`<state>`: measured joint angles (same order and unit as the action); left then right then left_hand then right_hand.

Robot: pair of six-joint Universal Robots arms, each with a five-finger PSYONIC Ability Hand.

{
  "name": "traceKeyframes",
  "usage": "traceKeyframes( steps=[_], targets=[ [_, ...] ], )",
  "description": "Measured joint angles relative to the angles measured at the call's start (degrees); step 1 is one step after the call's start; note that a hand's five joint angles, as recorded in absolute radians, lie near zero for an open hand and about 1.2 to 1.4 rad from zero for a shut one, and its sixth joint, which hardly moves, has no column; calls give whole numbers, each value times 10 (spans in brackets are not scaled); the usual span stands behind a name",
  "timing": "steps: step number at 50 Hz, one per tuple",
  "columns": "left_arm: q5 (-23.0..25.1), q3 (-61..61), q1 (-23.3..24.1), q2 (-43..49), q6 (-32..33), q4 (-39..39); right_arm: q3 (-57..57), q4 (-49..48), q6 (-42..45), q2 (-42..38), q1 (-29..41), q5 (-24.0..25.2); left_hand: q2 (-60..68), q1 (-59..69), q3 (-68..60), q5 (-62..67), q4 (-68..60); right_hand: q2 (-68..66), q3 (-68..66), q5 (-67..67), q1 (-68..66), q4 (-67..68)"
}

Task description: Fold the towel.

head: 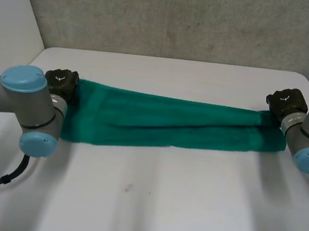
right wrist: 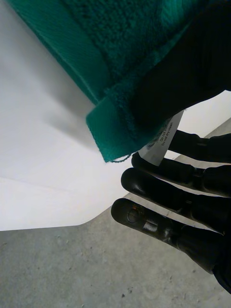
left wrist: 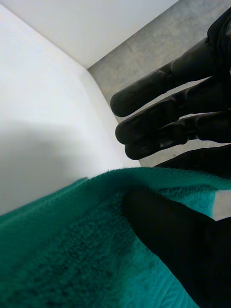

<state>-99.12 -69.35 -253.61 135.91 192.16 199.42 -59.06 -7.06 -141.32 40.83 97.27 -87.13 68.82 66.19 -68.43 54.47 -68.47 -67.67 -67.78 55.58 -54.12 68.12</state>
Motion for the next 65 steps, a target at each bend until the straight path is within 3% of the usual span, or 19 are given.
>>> traceKeyframes(
  steps=[13,26,37,43,51,59,65],
  targets=[
    [-5,25,3,29,2,60,62,2,-16,-44,1,-8,0,0,0,0,0,0,0,0,0,0],
    [-3,28,12,30,0,66,77,12,-43,-55,1,-6,0,0,0,0,0,0,0,0,-2,0],
    [0,-109,18,-136,-3,58,-65,172,-29,105,-7,5,0,0,0,0,0,0,0,0,-5,0],
    [31,-245,11,-242,-3,46,-200,241,2,199,-19,38,0,0,0,0,0,-3,0,0,-8,0],
    [68,-366,-16,-327,-3,15,-328,240,33,277,-53,66,0,0,0,0,0,-3,0,0,-8,0],
    [98,-411,-59,-377,-5,-42,-389,235,56,346,-85,75,0,0,0,0,0,-3,0,0,-8,0],
    [148,-428,-87,-385,-8,-78,-449,190,52,388,-131,125,0,0,0,0,0,140,138,-103,81,-140]
  ],
)
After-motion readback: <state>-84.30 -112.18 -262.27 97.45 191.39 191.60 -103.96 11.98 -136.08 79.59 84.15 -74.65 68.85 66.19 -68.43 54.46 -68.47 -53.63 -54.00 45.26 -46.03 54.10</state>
